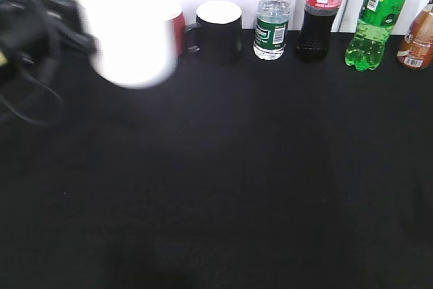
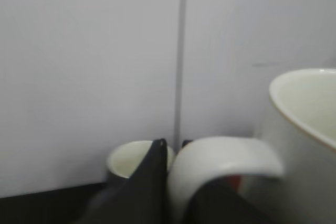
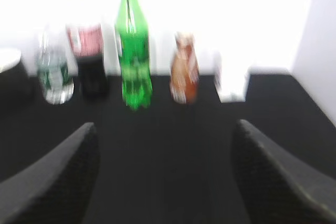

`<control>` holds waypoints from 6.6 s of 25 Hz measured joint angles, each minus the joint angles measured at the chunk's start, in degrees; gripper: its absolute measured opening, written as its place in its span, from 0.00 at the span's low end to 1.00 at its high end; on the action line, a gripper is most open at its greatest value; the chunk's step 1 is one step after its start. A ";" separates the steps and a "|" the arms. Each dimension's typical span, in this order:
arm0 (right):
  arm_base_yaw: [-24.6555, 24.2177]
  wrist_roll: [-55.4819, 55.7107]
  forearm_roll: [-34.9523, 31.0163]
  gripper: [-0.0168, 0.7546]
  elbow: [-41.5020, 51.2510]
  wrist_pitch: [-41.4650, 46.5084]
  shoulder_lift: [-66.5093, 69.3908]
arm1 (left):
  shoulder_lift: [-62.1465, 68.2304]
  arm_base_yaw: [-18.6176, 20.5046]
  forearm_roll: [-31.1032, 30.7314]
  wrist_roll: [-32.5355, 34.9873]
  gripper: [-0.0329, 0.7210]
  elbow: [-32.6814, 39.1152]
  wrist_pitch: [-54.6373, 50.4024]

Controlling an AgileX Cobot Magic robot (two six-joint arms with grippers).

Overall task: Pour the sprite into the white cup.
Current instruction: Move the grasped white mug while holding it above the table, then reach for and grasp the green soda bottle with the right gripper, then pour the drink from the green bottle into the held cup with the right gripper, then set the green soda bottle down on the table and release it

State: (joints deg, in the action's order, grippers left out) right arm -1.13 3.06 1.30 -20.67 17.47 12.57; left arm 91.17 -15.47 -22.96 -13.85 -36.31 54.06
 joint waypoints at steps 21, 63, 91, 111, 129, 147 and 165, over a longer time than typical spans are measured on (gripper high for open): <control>0.88 3.24 7.89 0.79 -25.21 -63.77 96.48 | 0.00 -7.06 -0.50 0.00 0.11 0.00 -3.46; 26.01 -51.82 9.56 0.56 -20.73 -52.84 81.41 | 6.74 -7.16 -6.70 -2.11 0.11 0.17 -0.69; 25.96 -90.25 4.85 0.56 -22.29 -58.62 81.92 | 6.74 -7.16 -14.78 -2.59 0.11 0.17 -3.08; 25.96 -90.85 5.01 0.56 -22.42 -59.40 81.92 | 6.74 -7.16 -15.79 -2.59 0.11 0.36 -2.40; 25.96 -10.70 4.96 0.55 -22.59 -64.82 82.95 | 6.74 -6.65 -7.09 -1.83 0.11 0.42 0.08; 25.96 0.04 4.55 0.55 -22.59 -66.98 82.95 | 15.29 28.13 14.52 5.36 0.11 -6.07 5.26; 25.96 0.04 1.45 0.55 -22.59 -67.05 82.95 | 44.97 24.19 14.91 5.11 0.11 -43.63 -2.00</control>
State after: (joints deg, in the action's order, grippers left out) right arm 24.83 3.11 2.75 -43.26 -49.58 95.52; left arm 136.14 8.71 -8.05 -8.74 -79.94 52.06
